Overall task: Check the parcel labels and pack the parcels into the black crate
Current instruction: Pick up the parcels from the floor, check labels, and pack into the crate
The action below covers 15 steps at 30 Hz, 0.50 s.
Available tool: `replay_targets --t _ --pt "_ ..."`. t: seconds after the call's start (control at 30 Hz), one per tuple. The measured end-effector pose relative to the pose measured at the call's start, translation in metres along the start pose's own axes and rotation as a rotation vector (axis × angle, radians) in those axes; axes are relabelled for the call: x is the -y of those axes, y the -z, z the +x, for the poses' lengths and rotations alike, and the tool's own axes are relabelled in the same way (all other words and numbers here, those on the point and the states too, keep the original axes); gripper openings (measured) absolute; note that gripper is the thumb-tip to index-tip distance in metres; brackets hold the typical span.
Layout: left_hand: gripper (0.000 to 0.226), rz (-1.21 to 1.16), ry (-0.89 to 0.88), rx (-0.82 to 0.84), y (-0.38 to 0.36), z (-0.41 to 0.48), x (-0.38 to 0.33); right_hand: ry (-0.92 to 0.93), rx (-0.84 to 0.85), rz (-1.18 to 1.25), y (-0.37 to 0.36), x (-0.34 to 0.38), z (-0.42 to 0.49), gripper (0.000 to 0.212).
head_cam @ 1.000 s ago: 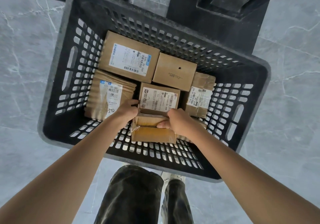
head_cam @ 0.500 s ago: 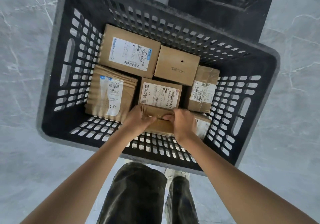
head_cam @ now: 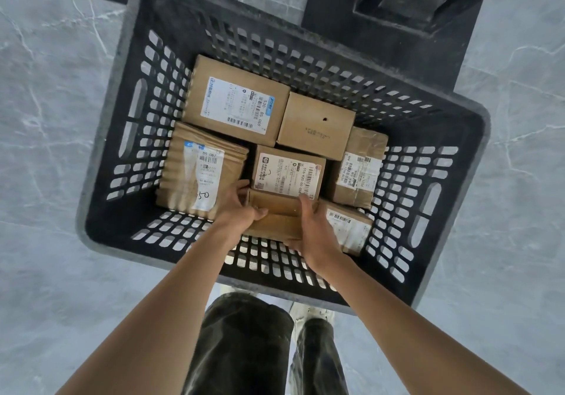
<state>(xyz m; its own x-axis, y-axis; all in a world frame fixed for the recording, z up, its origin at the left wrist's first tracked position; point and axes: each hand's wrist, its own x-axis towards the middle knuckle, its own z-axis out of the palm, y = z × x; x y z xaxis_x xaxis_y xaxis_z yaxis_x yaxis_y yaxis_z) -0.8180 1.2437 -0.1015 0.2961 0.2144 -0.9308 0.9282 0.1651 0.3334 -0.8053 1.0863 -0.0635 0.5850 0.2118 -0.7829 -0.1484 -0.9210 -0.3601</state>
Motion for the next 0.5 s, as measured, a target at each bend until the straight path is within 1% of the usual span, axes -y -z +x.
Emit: replay_targets --t 0.1,0.17,0.33,0.5 --pt "0.07 -0.005 -0.005 -0.144 -0.018 -0.002 -0.003 -0.045 -0.031 -0.107 -0.003 -0.001 0.004 0.077" --pt "0.068 -0.008 -0.023 -0.192 -0.022 -0.003 -0.005 -0.061 -0.066 -0.145 -0.006 -0.001 0.003 0.075" --pt "0.072 -0.062 -0.006 -0.165 -0.018 0.002 -0.006 -0.039 -0.123 -0.17 -0.01 -0.002 0.003 0.075" --pt "0.058 -0.073 -0.005 -0.221 -0.021 0.01 -0.009 -0.024 -0.122 -0.166 -0.011 -0.005 0.008 0.072"
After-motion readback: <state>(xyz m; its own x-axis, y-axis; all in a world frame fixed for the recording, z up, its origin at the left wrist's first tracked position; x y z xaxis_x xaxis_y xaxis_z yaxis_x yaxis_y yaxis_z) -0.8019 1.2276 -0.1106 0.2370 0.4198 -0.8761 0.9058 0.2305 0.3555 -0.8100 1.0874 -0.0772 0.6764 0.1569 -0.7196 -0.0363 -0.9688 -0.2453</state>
